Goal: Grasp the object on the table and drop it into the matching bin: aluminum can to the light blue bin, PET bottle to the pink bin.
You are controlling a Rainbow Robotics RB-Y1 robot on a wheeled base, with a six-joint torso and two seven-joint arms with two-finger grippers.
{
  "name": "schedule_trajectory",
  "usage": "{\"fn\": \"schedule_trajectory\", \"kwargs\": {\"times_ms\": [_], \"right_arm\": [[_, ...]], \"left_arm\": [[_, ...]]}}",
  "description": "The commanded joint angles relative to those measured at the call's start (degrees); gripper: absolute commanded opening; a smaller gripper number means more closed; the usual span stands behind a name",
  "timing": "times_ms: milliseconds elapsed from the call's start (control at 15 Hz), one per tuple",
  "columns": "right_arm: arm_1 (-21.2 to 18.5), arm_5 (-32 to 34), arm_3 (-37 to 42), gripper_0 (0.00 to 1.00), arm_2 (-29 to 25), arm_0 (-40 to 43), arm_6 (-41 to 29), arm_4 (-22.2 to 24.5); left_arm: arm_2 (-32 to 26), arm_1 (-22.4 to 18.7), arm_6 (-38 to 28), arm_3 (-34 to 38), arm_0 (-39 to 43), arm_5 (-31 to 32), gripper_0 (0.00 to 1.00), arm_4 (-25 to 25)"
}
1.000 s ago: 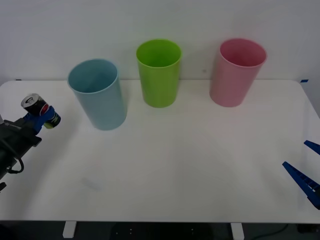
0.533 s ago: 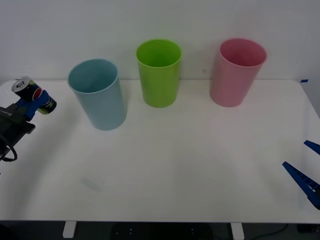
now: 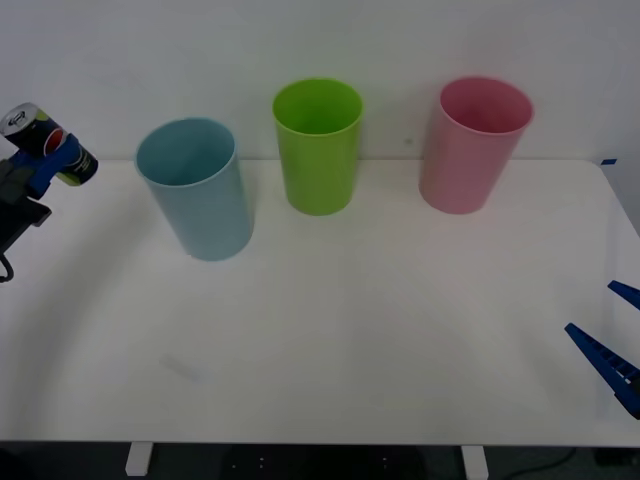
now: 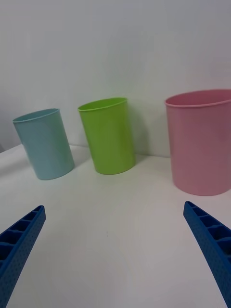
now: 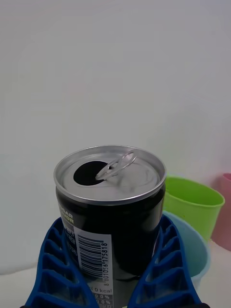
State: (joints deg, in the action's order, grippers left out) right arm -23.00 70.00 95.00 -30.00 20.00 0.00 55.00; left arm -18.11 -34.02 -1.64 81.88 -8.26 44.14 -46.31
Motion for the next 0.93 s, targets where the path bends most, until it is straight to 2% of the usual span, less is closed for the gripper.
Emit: {"fn": "schedule_trajectory", "kwargs": {"times_ms": [67, 533, 933], "right_arm": [[0.0, 0.0, 0.0, 1.00, 0.0, 0.0, 0.0, 0.0], [0.0, 0.0, 0.0, 1.00, 0.0, 0.0, 0.0, 0.0], [0.0, 0.0, 0.0, 1.00, 0.0, 0.0, 0.0, 0.0]], "left_arm": [[0.2, -0.9, -0.6, -0.1, -1.9, 0.0, 0.00, -1.8], [5.5, -0.9, -3.5, -0.7, -8.3, -2.9, 0.00, -9.2], [11.2, -0.9, -3.8, -7.4, -16.1, -2.9, 0.00, -12.1]]}}
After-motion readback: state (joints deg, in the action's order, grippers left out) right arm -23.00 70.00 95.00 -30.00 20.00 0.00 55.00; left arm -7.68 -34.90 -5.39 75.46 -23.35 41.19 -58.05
